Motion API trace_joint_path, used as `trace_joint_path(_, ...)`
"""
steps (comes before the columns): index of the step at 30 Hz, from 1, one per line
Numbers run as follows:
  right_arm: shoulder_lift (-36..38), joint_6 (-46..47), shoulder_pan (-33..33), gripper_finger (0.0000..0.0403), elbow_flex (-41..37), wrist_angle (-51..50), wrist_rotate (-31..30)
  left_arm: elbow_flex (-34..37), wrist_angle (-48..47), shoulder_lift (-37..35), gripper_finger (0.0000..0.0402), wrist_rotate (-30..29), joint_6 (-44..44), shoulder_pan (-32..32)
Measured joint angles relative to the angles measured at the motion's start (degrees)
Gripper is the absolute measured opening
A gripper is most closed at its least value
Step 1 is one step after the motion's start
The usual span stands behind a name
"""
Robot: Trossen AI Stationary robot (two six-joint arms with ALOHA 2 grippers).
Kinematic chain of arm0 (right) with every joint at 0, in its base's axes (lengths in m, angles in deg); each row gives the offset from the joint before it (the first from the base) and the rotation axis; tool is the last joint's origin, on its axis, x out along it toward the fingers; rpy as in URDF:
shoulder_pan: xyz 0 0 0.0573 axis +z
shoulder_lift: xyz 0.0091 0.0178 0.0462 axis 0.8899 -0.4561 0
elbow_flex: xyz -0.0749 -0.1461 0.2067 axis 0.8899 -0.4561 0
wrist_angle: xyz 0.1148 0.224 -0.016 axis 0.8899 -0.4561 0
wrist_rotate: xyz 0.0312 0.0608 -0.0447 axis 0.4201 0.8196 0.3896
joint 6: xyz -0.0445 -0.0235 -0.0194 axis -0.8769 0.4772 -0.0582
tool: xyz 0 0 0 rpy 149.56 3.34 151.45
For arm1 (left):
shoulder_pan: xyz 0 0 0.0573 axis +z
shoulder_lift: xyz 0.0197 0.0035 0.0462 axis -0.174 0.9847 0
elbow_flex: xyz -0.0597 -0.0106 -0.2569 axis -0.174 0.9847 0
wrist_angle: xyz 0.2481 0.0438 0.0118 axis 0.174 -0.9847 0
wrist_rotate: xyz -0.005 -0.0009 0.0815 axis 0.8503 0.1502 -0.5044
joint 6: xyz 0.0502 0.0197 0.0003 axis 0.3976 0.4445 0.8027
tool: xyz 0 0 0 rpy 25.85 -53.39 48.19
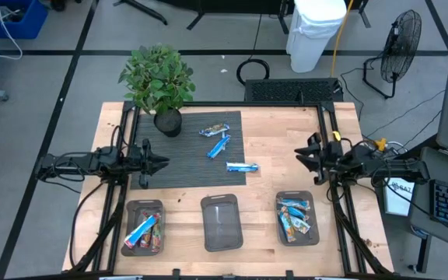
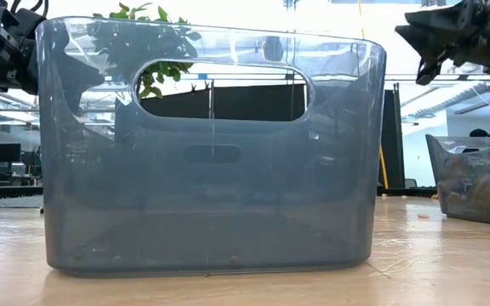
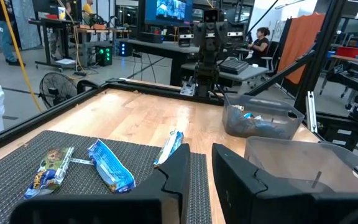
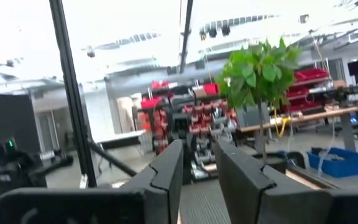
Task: Pick and place Granola Bars by type
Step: Put the blue granola bar into the middle black bin
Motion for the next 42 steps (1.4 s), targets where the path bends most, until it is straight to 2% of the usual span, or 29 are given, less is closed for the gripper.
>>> trace_joint_path(2, -0.05, 0.07, 0.03, 0.0086, 0.00, 1.48, -1.57, 0.00, 0.00, 0.00, 0.0071, 0.00, 0.00, 0.00)
trace_joint_path(6, -3.66, 3.27, -0.04, 0.0086, 1.83, 0.09, -15.29, 0.00, 0.02, 0.00, 0.0070, 0.00, 0.00, 0.00)
trace_joint_path(9, -13.08, 4.09, -0.01, 0.0086, 5.57, -1.78, -16.43, 0.00, 0.04, 0.00, 0.0074, 0.00, 0.00, 0.00)
trace_joint_path(13, -31.24, 1.19, -0.16, 0.0086, 18.32, -2.13, -17.50, 0.00, 0.07, 0.00, 0.0072, 0.00, 0.00, -0.01)
trace_joint_path(17, -51.19, -4.40, -2.15, 0.0086, 35.22, -16.06, -17.59, 0.00, 0.09, 0.01, 0.0066, 0.00, 0.00, 0.00)
trace_joint_path(20, -63.39, -4.73, -4.17, 0.0087, 47.99, -32.25, -13.42, 0.00, 0.29, 0.00, 0.0066, 0.00, 0.00, -0.02)
trace_joint_path(23, -73.70, -4.74, -4.90, 0.0093, 55.57, -45.89, -7.89, 0.00, 0.22, 0.02, 0.0067, 0.00, 0.00, -0.02)
trace_joint_path(26, -80.50, -5.33, -3.89, 0.0110, 58.49, -50.25, -5.68, 0.00, 0.18, 0.02, 0.0065, 0.00, 0.00, -0.02)
trace_joint_path(36, -92.41, -6.14, -2.27, 0.0204, 58.47, -47.82, -6.15, 0.00, 0.11, 0.02, 0.0067, 0.00, 0.00, -0.02)
trace_joint_path(42, -97.45, -6.35, -2.27, 0.0223, 58.51, -45.71, -5.97, 0.00, 0.11, 0.02, 0.0067, 0.00, 0.00, -0.02)
